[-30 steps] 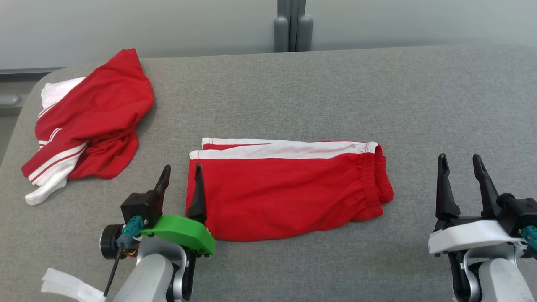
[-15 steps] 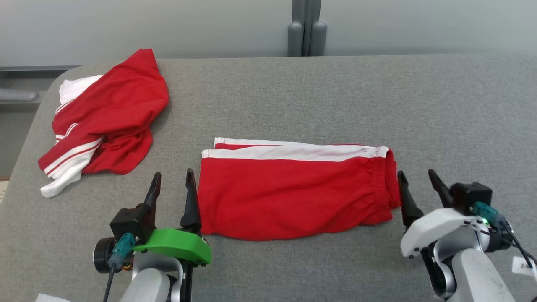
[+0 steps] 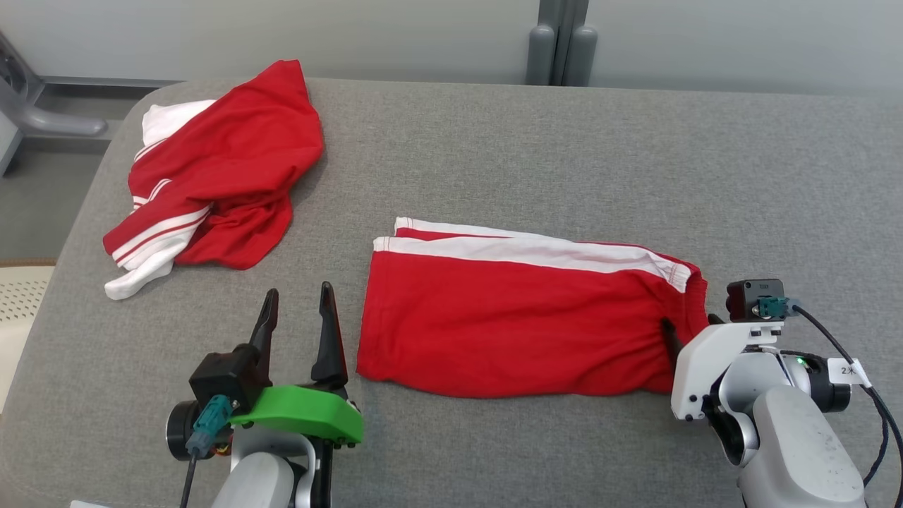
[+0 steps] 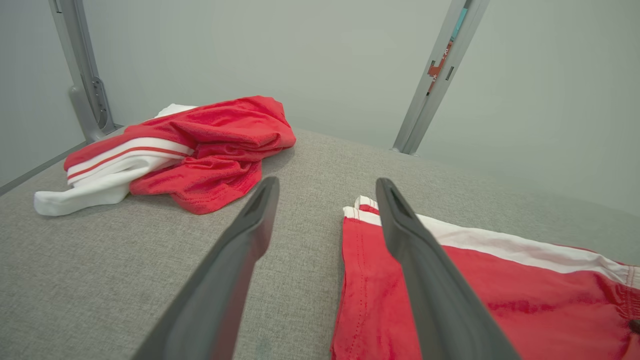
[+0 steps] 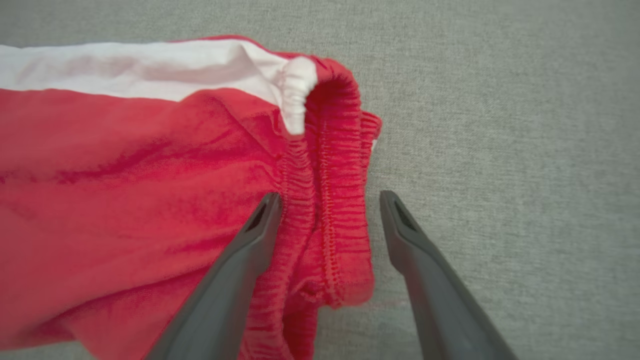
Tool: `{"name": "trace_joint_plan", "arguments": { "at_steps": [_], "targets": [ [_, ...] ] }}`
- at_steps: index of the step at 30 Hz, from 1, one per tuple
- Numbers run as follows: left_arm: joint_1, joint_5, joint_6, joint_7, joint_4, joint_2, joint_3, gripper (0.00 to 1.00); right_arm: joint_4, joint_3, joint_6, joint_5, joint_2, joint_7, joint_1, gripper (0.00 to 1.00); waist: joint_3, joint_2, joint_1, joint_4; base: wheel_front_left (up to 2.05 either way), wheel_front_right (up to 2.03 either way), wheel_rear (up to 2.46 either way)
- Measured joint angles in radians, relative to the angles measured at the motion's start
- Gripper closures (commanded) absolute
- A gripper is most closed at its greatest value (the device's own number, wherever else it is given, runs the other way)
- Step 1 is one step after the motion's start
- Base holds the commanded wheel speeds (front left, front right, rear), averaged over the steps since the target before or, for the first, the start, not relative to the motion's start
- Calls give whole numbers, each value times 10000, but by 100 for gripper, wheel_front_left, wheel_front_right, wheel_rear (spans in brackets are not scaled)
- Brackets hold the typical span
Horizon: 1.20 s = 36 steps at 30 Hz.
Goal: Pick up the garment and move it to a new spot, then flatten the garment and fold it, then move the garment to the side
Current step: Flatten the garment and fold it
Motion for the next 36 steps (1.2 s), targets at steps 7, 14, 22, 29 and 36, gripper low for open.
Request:
{"name": "trace_joint_plan", "arguments": {
  "at_steps": [7,14,22,29,36],
  "targets": [
    [81,184,-151,0,52,-94,163,0,683,140,0,744,-4,268,-297,78,68,0,0,97,0,0,0],
    [167,336,-326,-2,167,-161,40,0,802,489,6,1722,-215,616,-445,100,-58,0,0,-229,0,0,0],
    [325,407,-336,0,332,-211,-198,0,167,238,2,2834,-1939,1220,-144,100,-231,0,0,-699,0,0,0],
    [354,418,-332,0,397,-213,-284,0,-510,234,2,3329,-2105,1496,135,100,-344,0,0,-988,0,0,0],
    [354,418,-341,77,466,-213,-489,0,-1689,1135,-2,4299,-1482,1624,261,100,-461,0,0,-935,0,0,0]
  ]
}}
